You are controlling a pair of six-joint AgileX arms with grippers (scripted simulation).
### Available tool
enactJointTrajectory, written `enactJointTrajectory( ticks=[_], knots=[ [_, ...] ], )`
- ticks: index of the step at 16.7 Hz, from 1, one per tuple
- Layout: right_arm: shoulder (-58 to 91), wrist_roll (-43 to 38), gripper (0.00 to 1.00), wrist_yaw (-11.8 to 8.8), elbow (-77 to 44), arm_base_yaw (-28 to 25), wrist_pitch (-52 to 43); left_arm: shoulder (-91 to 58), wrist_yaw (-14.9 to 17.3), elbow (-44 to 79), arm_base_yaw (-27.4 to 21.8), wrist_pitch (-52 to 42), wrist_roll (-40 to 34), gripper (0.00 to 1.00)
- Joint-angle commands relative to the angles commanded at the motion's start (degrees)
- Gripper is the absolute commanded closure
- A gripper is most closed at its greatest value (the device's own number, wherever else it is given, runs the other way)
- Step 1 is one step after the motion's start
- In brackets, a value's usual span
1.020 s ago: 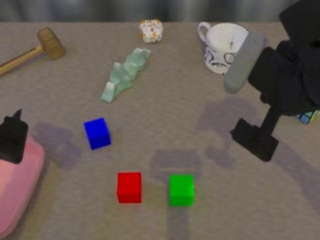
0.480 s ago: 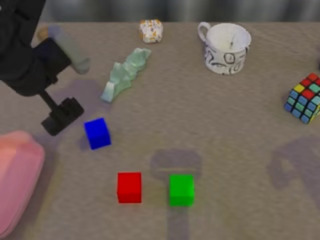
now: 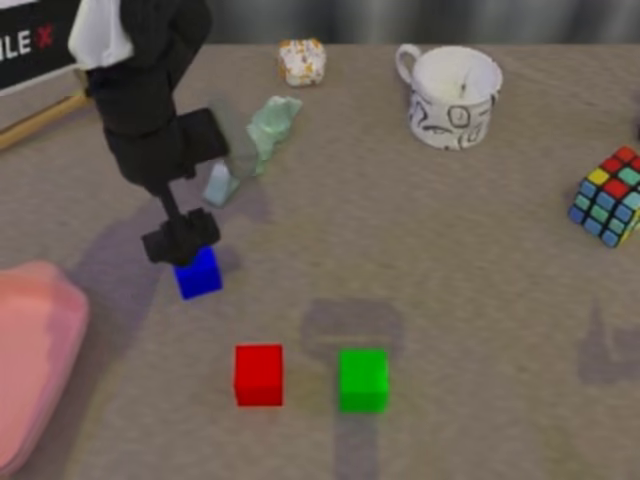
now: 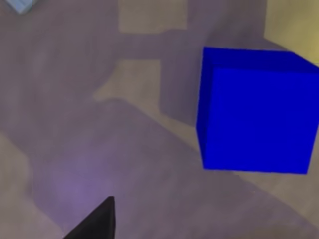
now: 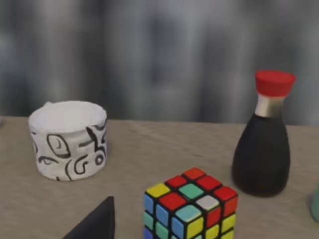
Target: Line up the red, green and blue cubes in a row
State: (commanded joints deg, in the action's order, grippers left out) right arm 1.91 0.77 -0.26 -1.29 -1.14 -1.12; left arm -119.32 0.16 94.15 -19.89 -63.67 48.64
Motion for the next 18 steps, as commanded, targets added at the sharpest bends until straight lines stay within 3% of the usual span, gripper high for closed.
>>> enactJointTrajectory(
  ticks=[9,18],
  knots=[
    [-1.91,-0.77,0.0,0.26,1.29,0.56,1.12,-2.11,-0.02,0.69,-0.16,0.18,0.81,0.0],
    [-1.91,-0.77,0.0,0.26,1.29,0.56,1.12,-7.85,0.03,-7.93,-0.26,14.62,0.94,0.0]
  ],
)
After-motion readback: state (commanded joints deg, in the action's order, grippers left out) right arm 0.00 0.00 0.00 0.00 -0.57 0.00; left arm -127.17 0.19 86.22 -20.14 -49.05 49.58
